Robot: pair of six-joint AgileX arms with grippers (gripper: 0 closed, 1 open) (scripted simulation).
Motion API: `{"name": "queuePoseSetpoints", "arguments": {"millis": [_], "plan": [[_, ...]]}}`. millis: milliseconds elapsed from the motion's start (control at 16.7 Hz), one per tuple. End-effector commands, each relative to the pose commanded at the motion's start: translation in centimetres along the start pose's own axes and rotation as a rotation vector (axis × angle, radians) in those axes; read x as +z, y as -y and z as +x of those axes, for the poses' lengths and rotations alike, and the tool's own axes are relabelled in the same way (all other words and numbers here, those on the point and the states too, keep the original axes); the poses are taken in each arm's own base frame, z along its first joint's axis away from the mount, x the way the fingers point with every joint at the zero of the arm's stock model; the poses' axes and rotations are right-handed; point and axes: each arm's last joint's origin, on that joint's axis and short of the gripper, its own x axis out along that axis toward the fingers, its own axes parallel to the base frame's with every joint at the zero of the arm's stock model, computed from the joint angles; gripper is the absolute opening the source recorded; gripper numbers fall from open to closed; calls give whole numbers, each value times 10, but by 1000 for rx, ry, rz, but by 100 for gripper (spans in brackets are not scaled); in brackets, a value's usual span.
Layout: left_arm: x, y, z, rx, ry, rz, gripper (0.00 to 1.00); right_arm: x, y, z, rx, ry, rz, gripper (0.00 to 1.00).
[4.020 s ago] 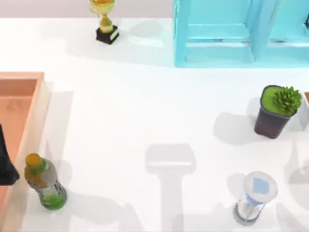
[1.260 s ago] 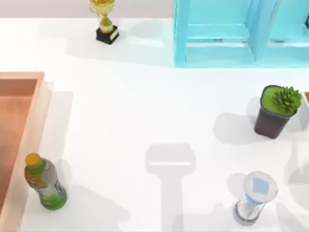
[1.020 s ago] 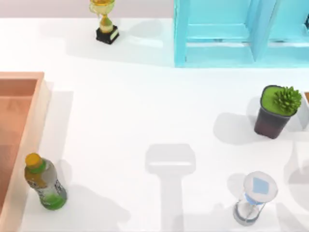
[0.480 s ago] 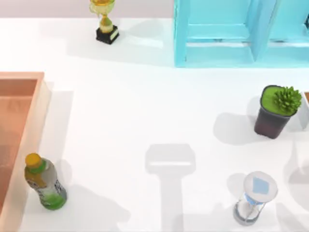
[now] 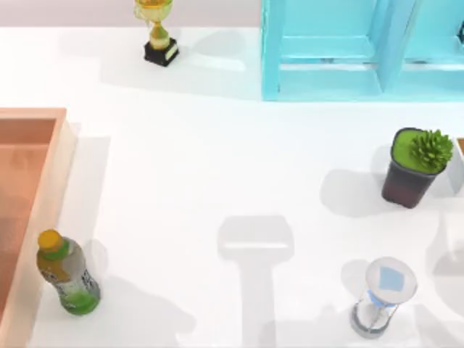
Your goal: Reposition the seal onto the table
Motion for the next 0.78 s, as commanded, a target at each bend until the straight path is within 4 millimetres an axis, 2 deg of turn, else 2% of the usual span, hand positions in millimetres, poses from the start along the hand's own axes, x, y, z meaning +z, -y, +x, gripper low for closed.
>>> {"name": "queuePoseSetpoints", "arguments": {"millis": [300, 420, 600, 780], "plan": [[0, 0, -1, 0, 2, 2, 0, 0, 0, 0, 0, 0, 0, 100], [3, 3, -7, 7, 14, 1, 0, 0, 0, 0, 0, 0, 0, 100], [16, 28, -50, 35, 101, 5, 0, 0, 0, 0, 0, 0, 0, 100], [20, 78, -104, 45, 200, 56, 0, 0, 0, 0, 0, 0, 0, 100]]}}
